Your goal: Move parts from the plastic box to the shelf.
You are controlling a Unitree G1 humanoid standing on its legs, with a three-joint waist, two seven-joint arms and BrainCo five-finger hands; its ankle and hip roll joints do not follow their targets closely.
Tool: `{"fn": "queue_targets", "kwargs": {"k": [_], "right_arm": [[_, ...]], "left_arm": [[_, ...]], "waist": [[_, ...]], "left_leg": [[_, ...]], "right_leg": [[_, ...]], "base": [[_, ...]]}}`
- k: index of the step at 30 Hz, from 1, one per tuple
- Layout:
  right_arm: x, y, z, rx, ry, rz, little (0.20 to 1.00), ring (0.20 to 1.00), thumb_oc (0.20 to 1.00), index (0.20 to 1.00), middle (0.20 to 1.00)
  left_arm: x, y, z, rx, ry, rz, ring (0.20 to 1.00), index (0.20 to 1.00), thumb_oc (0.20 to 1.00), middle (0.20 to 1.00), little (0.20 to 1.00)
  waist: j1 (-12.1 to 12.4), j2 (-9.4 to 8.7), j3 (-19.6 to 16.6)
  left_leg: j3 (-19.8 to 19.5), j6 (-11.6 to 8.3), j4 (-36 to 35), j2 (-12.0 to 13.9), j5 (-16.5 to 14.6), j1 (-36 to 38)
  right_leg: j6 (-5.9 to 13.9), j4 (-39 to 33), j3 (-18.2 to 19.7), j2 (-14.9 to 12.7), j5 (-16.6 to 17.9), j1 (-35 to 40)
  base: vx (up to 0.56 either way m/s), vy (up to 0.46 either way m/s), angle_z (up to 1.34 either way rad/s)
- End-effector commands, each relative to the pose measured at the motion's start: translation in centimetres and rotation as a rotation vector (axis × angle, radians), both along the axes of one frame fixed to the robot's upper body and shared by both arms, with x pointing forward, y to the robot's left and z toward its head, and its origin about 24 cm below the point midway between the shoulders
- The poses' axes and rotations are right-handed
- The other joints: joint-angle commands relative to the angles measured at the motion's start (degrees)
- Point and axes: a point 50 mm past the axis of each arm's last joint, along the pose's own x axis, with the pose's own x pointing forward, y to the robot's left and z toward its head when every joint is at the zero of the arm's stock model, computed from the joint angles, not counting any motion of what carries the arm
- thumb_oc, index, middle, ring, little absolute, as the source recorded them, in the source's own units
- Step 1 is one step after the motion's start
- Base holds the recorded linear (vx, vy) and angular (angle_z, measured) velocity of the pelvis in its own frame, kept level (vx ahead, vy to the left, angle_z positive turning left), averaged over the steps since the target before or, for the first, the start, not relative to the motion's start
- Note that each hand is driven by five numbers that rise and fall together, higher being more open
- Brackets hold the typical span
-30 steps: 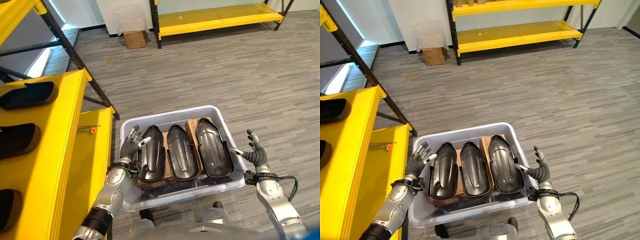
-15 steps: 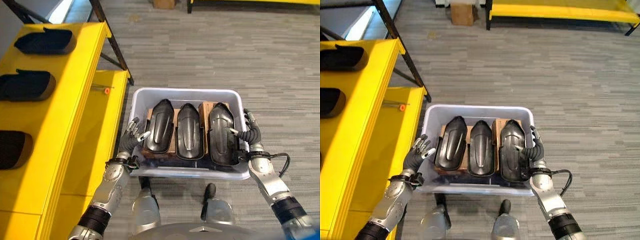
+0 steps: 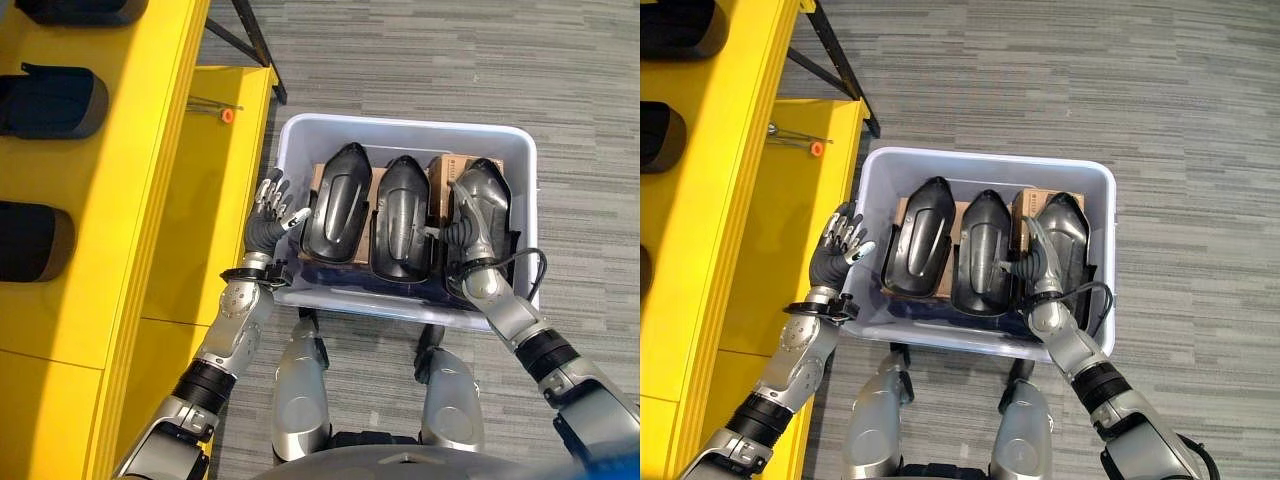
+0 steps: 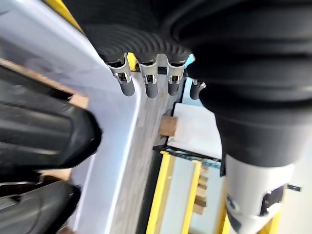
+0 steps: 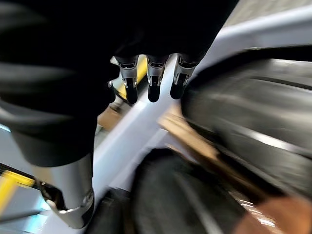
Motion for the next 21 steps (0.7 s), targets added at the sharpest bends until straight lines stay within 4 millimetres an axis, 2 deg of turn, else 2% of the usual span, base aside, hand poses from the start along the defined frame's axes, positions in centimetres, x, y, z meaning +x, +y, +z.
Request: {"fn": "queue_targets", "kwargs": {"k": [1, 6, 10, 12, 13, 15, 21], "right_arm": [[1.3, 1.1, 1.9, 0.101, -0.073, -0.048, 1.0, 1.0, 1.0, 1.0, 1.0], [2.1, -0.4, 1.6, 0.126, -0.061, -0.239, 1.0, 1.0, 1.0, 1.0, 1.0], [3.0, -1.3, 3.8, 0.034, -0.225, -0.39, 1.0, 1.0, 1.0, 1.0, 1.0], [3.1, -1.3, 4.4, 0.01, -0.274, -0.406, 1.0, 1.0, 1.0, 1.0, 1.0], [2.9, -1.1, 6.0, -0.021, -0.428, -0.435, 1.0, 1.0, 1.0, 1.0, 1.0], [2.9, -0.5, 6.3, 0.005, -0.435, -0.395, 1.0, 1.0, 1.0, 1.0, 1.0], [2.7, 0.7, 4.1, 0.101, -0.258, -0.32, 1.0, 1.0, 1.0, 1.0, 1.0]], "left_arm": [[0.5, -0.8, 3.4, -0.012, -0.182, -0.007, 1.0, 1.0, 1.0, 1.0, 1.0], [0.7, -1.0, 4.8, -0.046, -0.256, 0.007, 1.0, 1.0, 1.0, 1.0, 1.0], [0.8, -1.7, 5.1, -0.038, -0.269, -0.022, 1.0, 1.0, 1.0, 1.0, 1.0], [0.7, -1.8, 5.1, -0.04, -0.273, -0.026, 1.0, 1.0, 1.0, 1.0, 1.0], [0.5, -2.2, 5.2, -0.069, -0.292, -0.027, 1.0, 1.0, 1.0, 1.0, 1.0], [0.4, -2.3, 5.0, -0.09, -0.294, -0.024, 1.0, 1.0, 1.0, 1.0, 1.0], [0.3, -2.7, 4.6, -0.107, -0.291, -0.034, 1.0, 1.0, 1.0, 1.0, 1.0]], "waist": [[0.08, -0.85, -0.2], [0.77, -0.17, 1.27], [1.2, 0.77, 2.23], [1.19, 0.92, 2.31], [0.87, 1.42, 2.31], [0.34, 1.76, 2.31], [-0.21, 1.9, 2.31]], "left_leg": [[-2.4, -1.41, 1.77, -0.6, -5.71, -1.8], [-2.67, -1.07, 2.64, -0.95, -5.88, -3.83], [-3.04, -0.79, 2.49, -1.65, -5.88, -4.76], [-3.05, -0.76, 2.43, -1.79, -5.87, -4.85], [-2.86, -0.73, 2.16, -1.97, -5.79, -5.16], [-2.72, -0.76, 2.12, -2.18, -5.77, -5.36], [-1.83, -0.48, 2.08, -2.39, -6.09, -5.78]], "right_leg": [[-5.09, 3.35, -0.18, 3.86, -3.01, -4.74], [-5.36, 5.45, -0.29, 3.05, -3.27, -7.08], [-5.5, 6.1, -0.13, 3.23, -3.24, -8.37], [-5.54, 6.16, -0.06, 3.35, -3.27, -8.5], [-5.57, 6.37, 0.32, 3.56, -3.36, -9.18], [-5.6, 6.79, 0.88, 3.62, -3.43, -9.86], [-5.87, 7.7, 1.4, 3.31, -3.81, -11.47]], "base": [[-0.04, 0.004, 0.08], [-0.06, -0.01, 0.05], [-0.02, 0.006, 0.05], [-0.01, 0.027, 0.01], [-0.01, 0.058, 0.01], [0.0, 0.081, -0.04], [0.01, 0.047, -0.07]]}}
